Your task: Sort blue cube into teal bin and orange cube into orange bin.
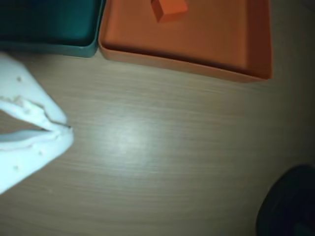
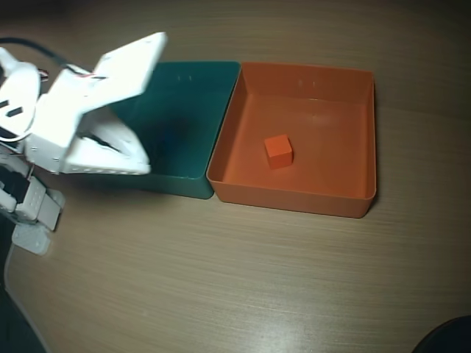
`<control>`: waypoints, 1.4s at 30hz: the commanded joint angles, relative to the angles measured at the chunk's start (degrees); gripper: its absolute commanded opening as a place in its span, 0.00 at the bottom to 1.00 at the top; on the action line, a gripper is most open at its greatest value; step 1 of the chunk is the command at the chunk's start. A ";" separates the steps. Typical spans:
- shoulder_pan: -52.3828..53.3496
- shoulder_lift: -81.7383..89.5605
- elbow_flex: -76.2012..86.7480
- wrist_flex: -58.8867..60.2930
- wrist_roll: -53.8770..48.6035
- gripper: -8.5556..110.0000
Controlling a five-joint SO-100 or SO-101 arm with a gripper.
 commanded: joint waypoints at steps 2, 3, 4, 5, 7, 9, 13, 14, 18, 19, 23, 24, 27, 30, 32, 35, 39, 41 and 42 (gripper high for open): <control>-0.62 15.03 10.02 -1.05 -0.35 0.02; -1.58 17.75 12.57 -1.05 -0.35 0.02; -2.64 20.39 15.03 -1.05 -0.35 0.02; -3.78 23.12 17.40 -1.05 -0.35 0.02; -5.89 27.95 22.24 -1.05 -0.35 0.02; -7.03 32.70 27.16 -1.05 -0.44 0.02; -7.38 40.87 36.83 -1.05 -0.44 0.02; -7.29 42.71 39.20 -1.05 -0.44 0.02; -7.29 50.71 48.43 -1.05 -0.44 0.02; -7.21 52.73 50.63 -1.05 -0.44 0.02; -5.45 61.52 59.50 -1.05 -0.44 0.02; -4.48 63.63 61.61 -1.05 -0.44 0.03; -1.32 69.52 67.68 -1.05 -0.44 0.03; 0.88 74.00 73.30 -1.05 -0.44 0.03; 2.02 76.46 77.34 -1.05 -0.44 0.03; 3.87 79.19 83.85 -1.05 -0.44 0.03; 6.15 79.63 91.67 -1.05 -0.44 0.03; 7.12 79.63 95.27 -1.05 -0.44 0.03; 7.56 79.63 97.12 -1.05 -0.44 0.03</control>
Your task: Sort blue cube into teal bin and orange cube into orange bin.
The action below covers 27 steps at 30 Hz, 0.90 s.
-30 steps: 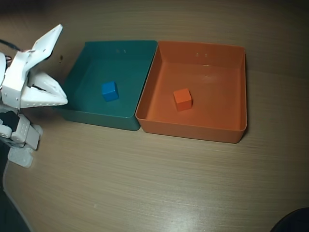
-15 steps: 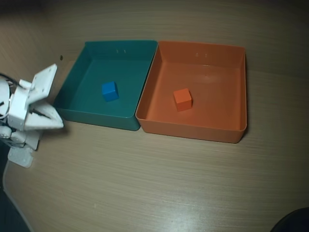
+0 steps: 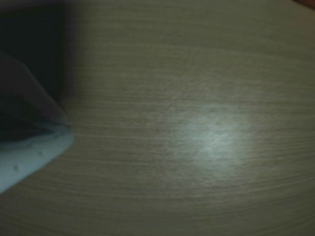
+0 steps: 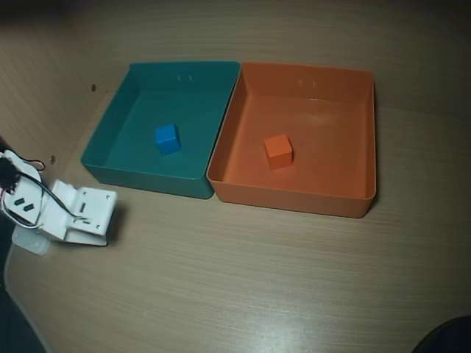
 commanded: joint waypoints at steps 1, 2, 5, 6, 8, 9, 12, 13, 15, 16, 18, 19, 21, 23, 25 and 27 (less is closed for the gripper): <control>1.49 0.35 4.22 0.00 -0.35 0.03; 1.76 0.35 4.31 0.00 -0.35 0.03; 1.85 0.35 3.96 0.00 -0.35 0.03; 1.85 0.35 3.96 0.00 -0.35 0.03; 1.85 0.35 3.96 0.00 -0.26 0.03; 1.85 0.35 3.96 0.00 -0.26 0.03; 1.85 0.35 3.96 0.00 -0.26 0.02; 1.85 0.35 3.96 0.00 -0.18 0.02; 1.93 0.35 3.96 0.18 0.62 0.02; 1.93 0.35 3.96 0.35 0.70 0.02; 2.02 0.26 4.04 2.99 0.79 0.02; 2.02 0.35 4.04 5.36 0.79 0.02; 2.02 0.35 4.04 11.51 0.53 0.02; 1.93 0.44 3.96 14.41 -0.09 0.02; 1.93 0.44 3.96 13.27 -0.09 0.02; 1.93 0.44 3.96 12.66 0.18 0.02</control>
